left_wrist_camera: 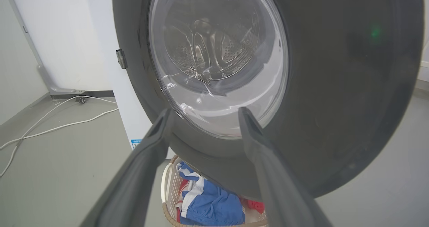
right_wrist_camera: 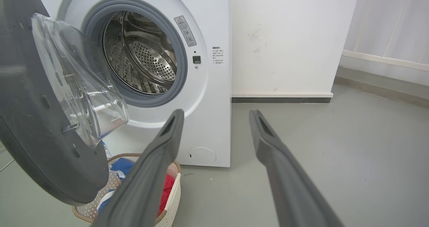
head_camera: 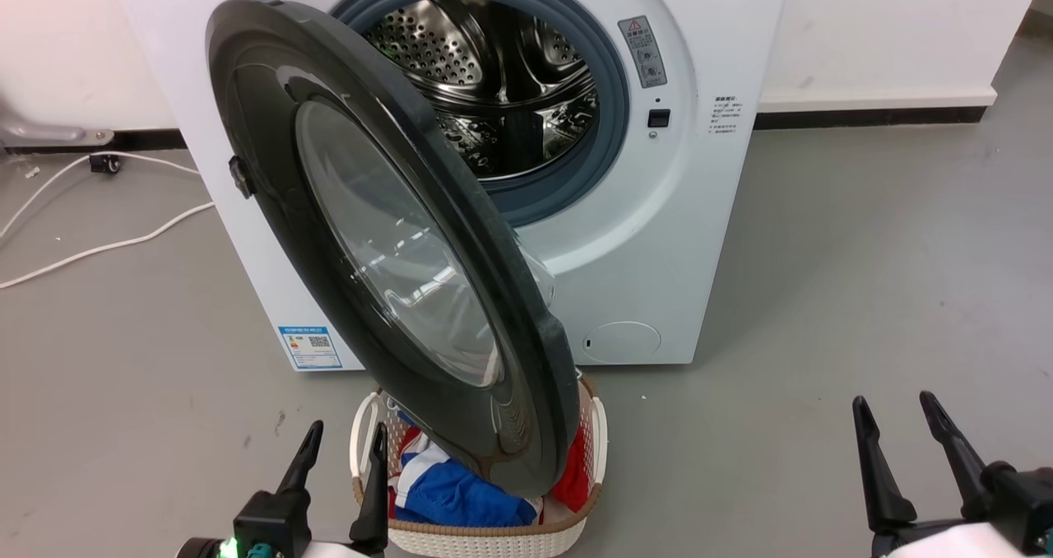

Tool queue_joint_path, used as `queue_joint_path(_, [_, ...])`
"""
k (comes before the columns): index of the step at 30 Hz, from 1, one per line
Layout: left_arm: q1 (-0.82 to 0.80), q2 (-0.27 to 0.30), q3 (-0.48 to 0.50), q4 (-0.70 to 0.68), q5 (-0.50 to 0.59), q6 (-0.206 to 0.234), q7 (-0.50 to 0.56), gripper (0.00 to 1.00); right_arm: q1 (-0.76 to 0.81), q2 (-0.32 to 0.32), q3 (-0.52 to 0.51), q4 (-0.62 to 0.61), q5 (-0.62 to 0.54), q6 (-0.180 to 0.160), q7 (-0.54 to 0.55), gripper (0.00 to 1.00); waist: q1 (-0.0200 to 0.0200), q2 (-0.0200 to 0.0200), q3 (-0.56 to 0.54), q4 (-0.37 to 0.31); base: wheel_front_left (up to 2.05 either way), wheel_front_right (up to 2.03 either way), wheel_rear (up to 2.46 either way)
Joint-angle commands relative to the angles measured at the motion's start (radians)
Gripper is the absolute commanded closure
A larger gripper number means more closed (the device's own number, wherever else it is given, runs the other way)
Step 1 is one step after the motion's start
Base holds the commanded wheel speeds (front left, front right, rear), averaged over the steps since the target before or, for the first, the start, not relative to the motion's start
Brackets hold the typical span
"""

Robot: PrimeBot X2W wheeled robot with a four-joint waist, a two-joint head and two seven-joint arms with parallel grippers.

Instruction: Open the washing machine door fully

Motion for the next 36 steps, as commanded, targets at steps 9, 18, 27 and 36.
queue_joint_path(9, [0.035, 0.004, 0.006, 0.005, -0.004, -0.003, -0.002, 0.0, 0.092, 0.034, -0.007, -0.063, -0.013, 0.0, 0.033, 0.0, 0.0, 0.0, -0.013, 0.003, 0.0, 0.0, 0.0])
queue_joint_path(18, [0.02, 0.003, 0.004, 0.01, 0.002, 0.004, -0.002, 0.0, 0.08, 0.048, 0.005, -0.074, -0.013, 0.0, 0.05, 0.0, 0.0, 0.0, -0.003, 0.009, 0.0, 0.0, 0.0])
queue_joint_path(27, [0.007, 0.004, 0.011, -0.005, 0.0, 0.004, -0.002, 1.0, 0.074, 0.054, 0.013, -0.085, -0.019, 0.0, 0.056, 0.0, 0.0, 0.0, 0.005, 0.013, 0.0, 0.0, 0.0])
queue_joint_path(36, [-0.044, 0.002, 0.016, -0.029, -0.009, 0.01, -0.002, 1.0, 0.06, 0.057, 0.017, -0.092, -0.018, 0.0, 0.063, 0.0, 0.0, 0.0, 0.018, 0.022, 0.0, 0.0, 0.0])
